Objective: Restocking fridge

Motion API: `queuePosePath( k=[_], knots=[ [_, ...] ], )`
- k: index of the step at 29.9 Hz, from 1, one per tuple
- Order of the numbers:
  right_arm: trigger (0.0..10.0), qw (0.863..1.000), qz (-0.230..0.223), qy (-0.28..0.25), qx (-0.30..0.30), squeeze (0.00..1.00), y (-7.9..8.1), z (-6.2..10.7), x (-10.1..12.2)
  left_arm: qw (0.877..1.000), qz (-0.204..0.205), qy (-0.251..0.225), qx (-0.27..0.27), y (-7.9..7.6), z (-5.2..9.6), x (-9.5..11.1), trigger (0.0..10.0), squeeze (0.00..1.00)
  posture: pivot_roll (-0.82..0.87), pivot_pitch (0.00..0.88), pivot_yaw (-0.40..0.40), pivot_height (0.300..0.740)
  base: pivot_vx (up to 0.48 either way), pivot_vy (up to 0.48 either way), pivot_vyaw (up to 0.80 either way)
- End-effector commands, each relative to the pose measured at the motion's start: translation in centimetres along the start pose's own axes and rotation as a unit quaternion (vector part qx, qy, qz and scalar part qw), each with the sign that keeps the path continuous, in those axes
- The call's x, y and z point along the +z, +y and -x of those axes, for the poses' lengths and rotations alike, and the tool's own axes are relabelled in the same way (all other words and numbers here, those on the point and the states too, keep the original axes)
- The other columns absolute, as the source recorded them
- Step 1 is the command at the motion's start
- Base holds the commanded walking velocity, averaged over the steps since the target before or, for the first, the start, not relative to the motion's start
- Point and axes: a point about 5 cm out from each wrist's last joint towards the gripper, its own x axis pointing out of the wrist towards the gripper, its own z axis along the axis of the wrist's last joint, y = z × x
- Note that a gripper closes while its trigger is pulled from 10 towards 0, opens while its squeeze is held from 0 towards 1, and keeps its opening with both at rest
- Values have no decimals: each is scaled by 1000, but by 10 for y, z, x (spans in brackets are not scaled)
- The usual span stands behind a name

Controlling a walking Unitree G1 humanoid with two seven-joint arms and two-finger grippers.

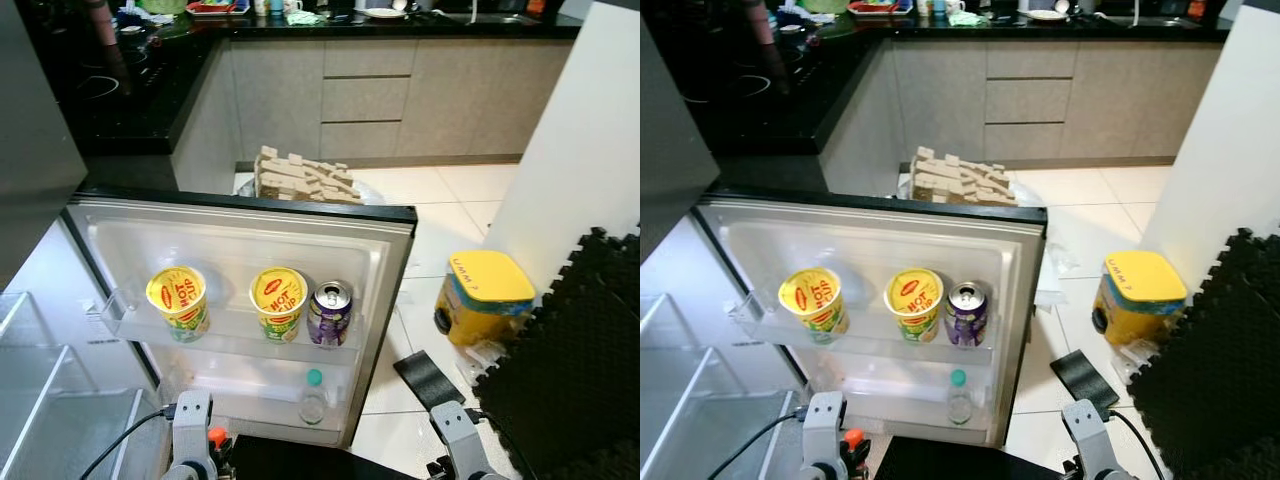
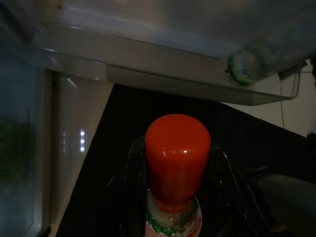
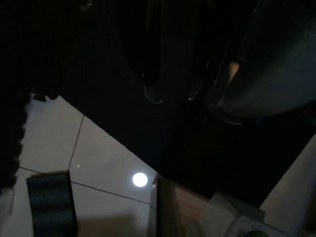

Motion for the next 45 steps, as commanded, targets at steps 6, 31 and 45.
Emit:
queuePosePath(
  k=[6, 31, 45],
  knots=[
    [10000, 1000, 5, -25, 6, 0, 2, -3, 12, 1000, 1, -2, 25, 11, 1, 5, 10000, 0, -65, 0, -6, 740, 0, 0, 0],
    [10000, 1000, -2, 3, 12, 0, 8, -1, -5, 999, -8, 23, 32, 14, 6, -9, 10000, 0, -63, 0, -5, 740, 0, 189, 0],
    [10000, 1000, -13, -8, -2, 0, 3, 0, -3, 1000, -9, -5, -13, 1, -2, 9, 10000, 0, -68, 0, 3, 740, 0, -69, 0]
  ],
)
